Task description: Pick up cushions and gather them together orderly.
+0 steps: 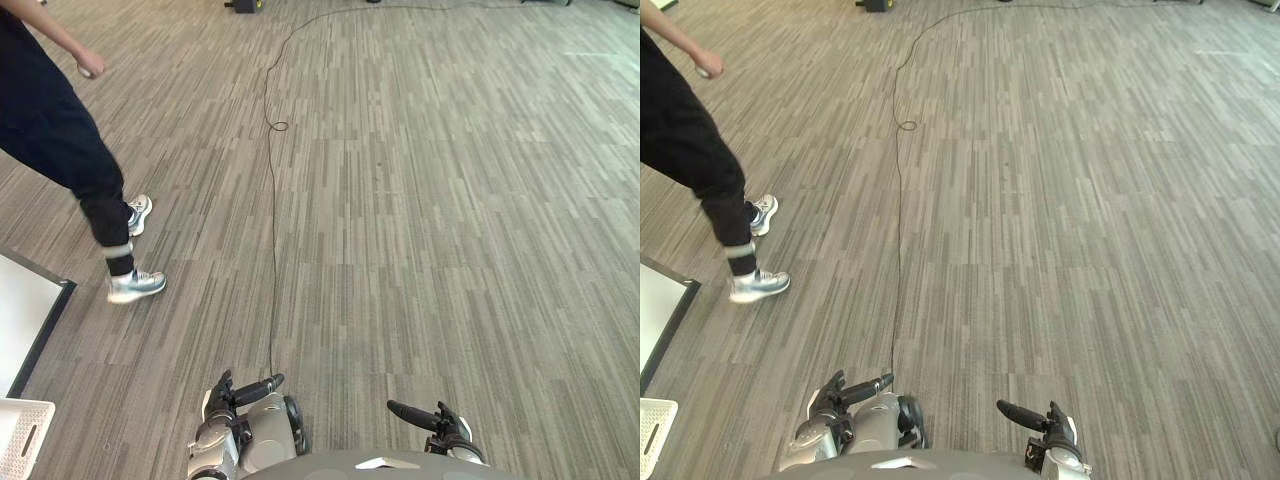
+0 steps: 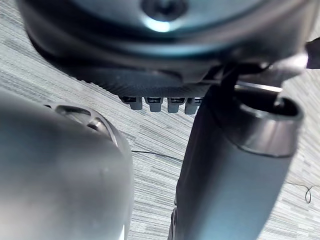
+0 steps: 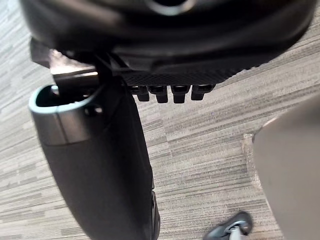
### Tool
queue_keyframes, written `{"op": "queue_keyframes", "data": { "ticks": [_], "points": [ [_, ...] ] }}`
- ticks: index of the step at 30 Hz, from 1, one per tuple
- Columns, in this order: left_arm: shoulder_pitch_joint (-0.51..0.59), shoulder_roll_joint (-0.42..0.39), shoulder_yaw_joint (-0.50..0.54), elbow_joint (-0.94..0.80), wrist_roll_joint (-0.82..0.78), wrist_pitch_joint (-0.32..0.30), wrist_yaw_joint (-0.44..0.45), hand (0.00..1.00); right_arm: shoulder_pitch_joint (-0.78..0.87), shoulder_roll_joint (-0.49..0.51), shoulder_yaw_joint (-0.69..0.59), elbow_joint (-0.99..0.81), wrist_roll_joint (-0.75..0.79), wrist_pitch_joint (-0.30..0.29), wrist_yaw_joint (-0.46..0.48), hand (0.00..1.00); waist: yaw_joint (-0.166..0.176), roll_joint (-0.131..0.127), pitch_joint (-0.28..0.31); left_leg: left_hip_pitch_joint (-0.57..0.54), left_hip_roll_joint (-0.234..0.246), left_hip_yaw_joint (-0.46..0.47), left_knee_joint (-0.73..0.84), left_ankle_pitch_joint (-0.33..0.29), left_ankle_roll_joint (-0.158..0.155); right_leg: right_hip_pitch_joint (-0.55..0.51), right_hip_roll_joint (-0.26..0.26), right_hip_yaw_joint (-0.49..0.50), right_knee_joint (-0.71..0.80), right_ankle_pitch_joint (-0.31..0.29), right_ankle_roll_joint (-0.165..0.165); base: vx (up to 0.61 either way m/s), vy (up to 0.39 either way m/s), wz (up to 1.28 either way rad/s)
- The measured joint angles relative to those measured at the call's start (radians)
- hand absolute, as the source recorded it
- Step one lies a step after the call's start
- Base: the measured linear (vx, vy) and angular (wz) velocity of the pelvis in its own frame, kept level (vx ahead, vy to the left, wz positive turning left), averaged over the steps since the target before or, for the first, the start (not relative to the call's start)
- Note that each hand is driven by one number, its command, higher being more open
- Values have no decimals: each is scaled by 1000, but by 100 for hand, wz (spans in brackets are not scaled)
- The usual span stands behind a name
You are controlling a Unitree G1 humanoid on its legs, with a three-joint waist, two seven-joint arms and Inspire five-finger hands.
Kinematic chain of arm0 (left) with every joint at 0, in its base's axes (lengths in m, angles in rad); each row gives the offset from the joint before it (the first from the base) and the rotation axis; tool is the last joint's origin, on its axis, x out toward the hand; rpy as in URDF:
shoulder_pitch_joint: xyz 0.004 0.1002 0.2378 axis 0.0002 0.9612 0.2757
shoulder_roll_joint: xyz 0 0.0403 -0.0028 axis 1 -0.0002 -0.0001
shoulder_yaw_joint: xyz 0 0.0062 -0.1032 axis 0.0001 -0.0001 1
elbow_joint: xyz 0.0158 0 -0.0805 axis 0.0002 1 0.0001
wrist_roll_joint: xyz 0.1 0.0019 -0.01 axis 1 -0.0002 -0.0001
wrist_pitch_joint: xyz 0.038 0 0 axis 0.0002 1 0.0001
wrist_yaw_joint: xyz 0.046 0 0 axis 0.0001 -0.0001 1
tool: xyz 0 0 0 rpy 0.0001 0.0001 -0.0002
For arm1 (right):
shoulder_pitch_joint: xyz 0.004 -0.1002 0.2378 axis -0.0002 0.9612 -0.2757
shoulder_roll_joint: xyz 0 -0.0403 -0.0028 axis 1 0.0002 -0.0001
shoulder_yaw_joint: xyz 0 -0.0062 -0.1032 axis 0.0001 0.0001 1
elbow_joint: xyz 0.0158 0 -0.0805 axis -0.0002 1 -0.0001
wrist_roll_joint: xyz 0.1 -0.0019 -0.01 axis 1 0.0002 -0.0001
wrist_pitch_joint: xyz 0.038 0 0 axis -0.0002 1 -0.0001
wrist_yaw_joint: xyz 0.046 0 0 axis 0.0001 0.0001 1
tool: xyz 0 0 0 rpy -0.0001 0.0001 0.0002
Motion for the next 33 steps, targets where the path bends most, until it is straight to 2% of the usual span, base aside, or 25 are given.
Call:
{"op": "queue_keyframes", "data": {
  "ticks": [1,3,4,5,6,7,8,10,12,14,15,16,17,18,19,20,21,22,23,24,26,29,31,32,33],
  "points": [
    [0,1,0,-2,1,-2,-1,100,1,11,-5,-1,-8,-3,0,100,-1,-10,-4,-2,-6,2,26,-34,17,-16,-17,4,39,17,30,421,236,2],
    [-1,10,-1,0,0,-3,-5,100,7,21,-20,1,-18,-2,5,100,1,-24,-9,12,-19,1,101,-113,35,-37,-43,15,167,36,65,540,314,7],
    [-1,17,-6,19,0,-1,-2,100,12,24,-37,1,-21,-2,10,100,2,-32,-11,65,-40,9,131,-181,42,-95,-75,27,386,84,132,550,316,3],
    [0,20,-8,28,-1,-1,-1,100,12,21,-37,0,-25,-2,12,100,2,-32,-12,91,-47,13,132,-200,44,-131,-86,37,483,127,151,562,296,-9],
    [2,26,-31,41,0,3,3,100,11,13,-35,-5,-35,-9,18,100,0,-26,-7,149,-57,17,131,-238,40,-215,-104,51,702,209,202,424,198,-13],
    [1,28,-49,51,0,8,3,100,10,4,-34,-12,-35,-17,19,100,0,-19,-2,195,-58,18,125,-259,36,-273,-113,36,842,219,206,618,261,-20],
    [-6,26,-72,57,0,14,5,100,8,-5,-34,-27,-36,-24,19,100,-2,-1,10,274,-59,22,86,-274,28,-359,-121,-4,974,197,169,565,186,-19],
    [3,21,-83,57,0,17,6,100,7,-7,-33,-53,-35,-34,19,100,-9,10,15,383,-57,24,-5,-278,19,-469,-99,-64,1013,148,103,525,78,-14],
    [4,20,-84,62,-3,17,6,100,6,-3,-33,-77,-35,-49,18,100,-20,12,19,480,-50,22,-88,-287,-6,-589,-63,-127,909,119,85,383,-21,3],
    [-2,19,-82,83,-12,18,6,100,-11,-6,-36,-86,-33,-55,19,100,-46,14,23,578,-45,12,-158,-303,-46,-671,-10,-167,562,119,73,526,-98,26],
    [-4,18,-82,86,-12,18,6,100,-15,-6,-37,-85,-33,-55,19,100,-52,14,23,596,-45,5,-170,-307,-52,-677,-2,-167,473,128,71,569,-153,62],
    [-20,10,-82,104,-11,17,6,100,-21,-11,-40,-81,-28,-49,21,100,-61,20,27,647,-44,-24,-204,-320,-69,-673,15,-158,296,239,47,501,-163,62],
    [-26,4,-81,112,-11,17,6,100,-23,-17,-39,-78,-27,-48,22,100,-62,29,30,669,-40,-41,-214,-321,-75,-660,28,-157,293,294,-4,817,-255,55],
    [-35,-26,-68,123,-11,17,4,100,-52,-40,-34,-65,-36,-42,23,100,-46,78,32,684,6,-71,-206,-286,-104,-644,54,-184,333,251,-50,710,-227,30],
    [-41,-33,-66,121,-10,17,-2,100,-60,-41,-35,-60,-35,-42,23,100,-46,84,37,680,6,-91,-190,-261,-115,-644,44,-186,363,225,-47,844,-285,35],
    [-45,-46,-71,118,-9,17,-5,100,-68,-40,-43,-53,-27,-36,23,100,-51,90,40,672,13,-129,-125,-203,-105,-631,32,-196,413,181,-55,673,-264,46],
    [-46,-53,-70,112,-9,16,-6,100,-67,-43,-36,-53,-29,-31,26,100,-54,100,42,619,41,-171,36,-145,-105,-570,35,-207,396,136,-52,760,-296,46],
    [-47,-57,-59,98,-9,16,-6,100,-66,-47,-26,-51,-32,-31,27,100,-55,113,46,492,89,-235,331,-15,-104,-490,54,-221,343,100,-53,599,-223,24],
    [-45,-61,-50,90,-9,15,-6,100,-67,-48,-25,-51,-32,-30,26,100,-49,115,49,440,110,-250,439,17,-116,-463,68,-220,324,91,-54,564,-184,-7],
    [-44,-69,-17,64,-9,13,-8,100,-70,-47,-13,-49,-30,-30,20,100,-39,126,60,330,165,-244,681,19,-109,-375,107,-203,263,62,-67,566,-133,-35],
    [-36,-65,-8,26,-12,0,-7,100,-66,-45,12,-41,-24,-28,17,100,-24,113,72,248,188,-215,799,-6,-96,-274,123,-177,205,36,-75,544,-78,-39],
    [-22,-64,-10,-44,-22,-28,-9,100,-45,-36,22,-37,7,-20,11,100,3,87,69,95,189,-115,702,-87,-80,-96,115,-140,66,18,-52,482,-6,-36],
    [-22,-61,-17,-57,-23,-37,-8,100,-43,-32,39,-35,9,-15,10,100,5,74,70,30,150,-21,407,-124,-69,-6,79,-121,9,7,-11,604,123,-44],
    [-25,-61,-20,-58,-24,-36,-7,100,-43,-26,37,-33,9,-12,8,100,8,64,76,27,104,8,212,-108,-58,33,51,-106,-4,3,-5,607,190,-43],
    [-25,-60,-21,-58,-24,-36,-7,100,-43,-24,37,-30,9,-13,6,100,9,62,76,28,91,13,159,-95,-54,44,43,-102,-7,3,-4,523,194,-44]
  ]
}}
